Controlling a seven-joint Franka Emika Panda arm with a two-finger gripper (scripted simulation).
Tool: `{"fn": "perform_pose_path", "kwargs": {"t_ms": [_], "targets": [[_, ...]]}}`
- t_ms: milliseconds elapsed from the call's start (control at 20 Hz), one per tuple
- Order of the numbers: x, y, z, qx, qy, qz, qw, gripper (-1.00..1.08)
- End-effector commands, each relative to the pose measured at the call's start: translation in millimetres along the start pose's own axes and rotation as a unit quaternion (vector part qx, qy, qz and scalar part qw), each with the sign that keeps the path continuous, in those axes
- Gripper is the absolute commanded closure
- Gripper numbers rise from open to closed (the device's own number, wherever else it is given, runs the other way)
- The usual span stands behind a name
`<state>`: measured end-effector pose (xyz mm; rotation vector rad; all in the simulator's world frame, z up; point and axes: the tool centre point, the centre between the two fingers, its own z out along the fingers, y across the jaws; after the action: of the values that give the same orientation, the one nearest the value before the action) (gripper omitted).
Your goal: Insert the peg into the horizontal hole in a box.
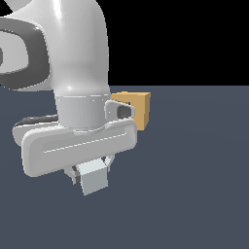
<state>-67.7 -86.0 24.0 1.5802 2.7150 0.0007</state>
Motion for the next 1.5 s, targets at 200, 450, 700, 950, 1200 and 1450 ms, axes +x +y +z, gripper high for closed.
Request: {"fn": "perform_pose_path", "kwargs": {"t_ms": [200,450,700,950,1200,1450], "targets": [[2.1,0.3,-0.6,0.000,0.000,0.004,1.0000,1.08],[10.4,1.8,-3.6,0.000,0.000,0.022,0.9998,1.08],[24.7,5.1,-8.7,0.000,0.000,0.052,0.9987,1.08],[44.4,11.4,-15.9,0.000,0.000,0.094,0.9956,1.08],[66.5,20.8,-24.2,0.000,0.000,0.142,0.9898,1.08],[87.0,32.4,-32.4,0.000,0.000,0.189,0.9820,1.08]]}}
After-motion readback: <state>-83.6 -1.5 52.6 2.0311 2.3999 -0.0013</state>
